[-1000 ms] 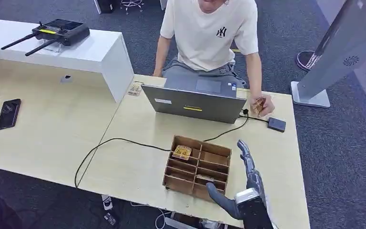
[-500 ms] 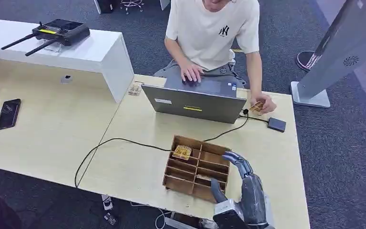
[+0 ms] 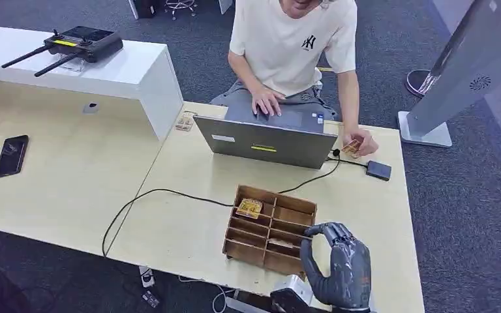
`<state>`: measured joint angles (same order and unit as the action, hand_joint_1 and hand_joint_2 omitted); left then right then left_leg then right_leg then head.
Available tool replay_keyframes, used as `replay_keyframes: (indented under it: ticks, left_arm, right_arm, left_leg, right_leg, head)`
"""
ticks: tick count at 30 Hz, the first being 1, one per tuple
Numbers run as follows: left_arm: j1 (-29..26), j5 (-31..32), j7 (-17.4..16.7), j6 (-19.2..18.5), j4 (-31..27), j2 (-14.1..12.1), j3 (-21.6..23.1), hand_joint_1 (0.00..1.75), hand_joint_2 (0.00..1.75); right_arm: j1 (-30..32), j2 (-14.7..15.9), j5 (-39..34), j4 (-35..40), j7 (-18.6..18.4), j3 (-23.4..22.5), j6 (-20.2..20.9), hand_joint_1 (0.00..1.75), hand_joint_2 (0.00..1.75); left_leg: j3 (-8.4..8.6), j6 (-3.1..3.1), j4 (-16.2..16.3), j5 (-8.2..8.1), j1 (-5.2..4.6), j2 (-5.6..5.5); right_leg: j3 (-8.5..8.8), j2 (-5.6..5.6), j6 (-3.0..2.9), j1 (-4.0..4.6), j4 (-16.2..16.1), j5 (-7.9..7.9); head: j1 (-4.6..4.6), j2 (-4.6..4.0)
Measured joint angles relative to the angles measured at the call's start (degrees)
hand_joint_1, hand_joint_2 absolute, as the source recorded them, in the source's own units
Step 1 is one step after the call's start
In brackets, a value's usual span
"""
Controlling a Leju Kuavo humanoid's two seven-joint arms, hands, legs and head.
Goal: Pass the card to the sensor for recognition and then transmit it.
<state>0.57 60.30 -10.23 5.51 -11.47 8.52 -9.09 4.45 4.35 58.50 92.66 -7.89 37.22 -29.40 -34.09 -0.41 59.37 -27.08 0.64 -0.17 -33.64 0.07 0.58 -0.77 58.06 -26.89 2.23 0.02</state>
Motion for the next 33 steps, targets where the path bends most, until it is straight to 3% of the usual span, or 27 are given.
replay_keyframes:
  ticks: [3,5,9,10,13,18,22,33]
  left_arm:
    - [0.1,0.1,0.0,-0.1,0.0,0.0,0.0,0.00,0.00]
    - [0.1,0.2,0.0,-0.2,0.0,0.0,0.0,0.00,0.00]
    - [0.3,0.3,-0.1,-0.4,0.0,0.0,0.0,0.00,0.00]
    - [0.4,0.3,-0.1,-0.5,0.0,0.0,0.0,0.00,0.00]
    - [0.6,0.5,-0.4,-0.7,0.0,0.0,0.1,0.00,0.00]
    - [0.7,0.8,-0.4,-0.9,0.0,0.0,0.1,0.00,0.00]
    - [0.8,0.9,-0.5,-1.1,0.0,0.0,0.2,0.00,0.00]
    - [0.9,0.9,-0.5,-1.3,0.0,0.0,0.2,0.00,0.00]
  right_arm:
    - [-0.2,0.2,2.2,-0.7,-1.2,0.1,0.1,0.73,1.75]
    - [-0.5,0.2,3.4,-1.3,-1.9,0.2,0.2,0.94,1.75]
    - [-1.1,0.3,5.0,-2.5,-2.6,0.3,0.4,1.10,1.75]
    - [-1.2,0.3,5.2,-2.8,-2.8,0.3,0.5,1.24,1.75]
    - [-1.8,0.3,6.1,-3.5,-2.9,0.3,1.0,1.33,1.75]
    - [-3.2,0.3,7.1,-4.7,-3.0,0.5,1.9,1.33,1.75]
    - [-4.5,0.3,7.6,-5.9,-3.1,1.2,2.5,0.99,1.75]
    - [-6.9,-0.2,8.1,-8.4,-3.1,2.5,3.9,1.05,1.75]
  left_leg:
    - [0.00,0.00,0.0,0.00,0.00,0.00]
    - [0.00,0.00,0.0,0.00,0.00,0.00]
    - [0.00,0.00,0.0,0.00,0.00,0.00]
    - [0.00,0.00,0.0,0.00,0.00,0.00]
    - [0.00,0.00,0.0,0.00,0.00,0.00]
    - [0.00,0.00,0.0,0.00,0.00,0.00]
    - [0.00,0.00,0.0,0.00,0.00,0.00]
    - [0.00,0.00,0.0,0.01,0.00,0.00]
  right_leg:
    - [0.00,0.00,0.00,0.00,0.0,0.00]
    - [0.00,0.00,0.00,0.00,0.0,0.00]
    - [0.00,0.00,0.00,0.00,0.0,0.00]
    - [0.00,0.00,0.00,0.00,0.0,0.00]
    - [0.00,0.00,0.00,0.00,0.0,0.00]
    - [0.00,0.00,0.00,0.00,0.0,0.00]
    - [0.00,0.00,0.00,0.00,0.0,0.00]
    - [0.00,0.00,0.00,0.00,0.0,0.00]
  head:
    - [0.00,0.00]
    - [0.00,0.00]
    - [0.00,0.00]
    - [0.02,0.00]
    - [0.00,0.00]
    - [0.00,0.00]
    - [0.00,0.00]
    - [0.02,0.00]
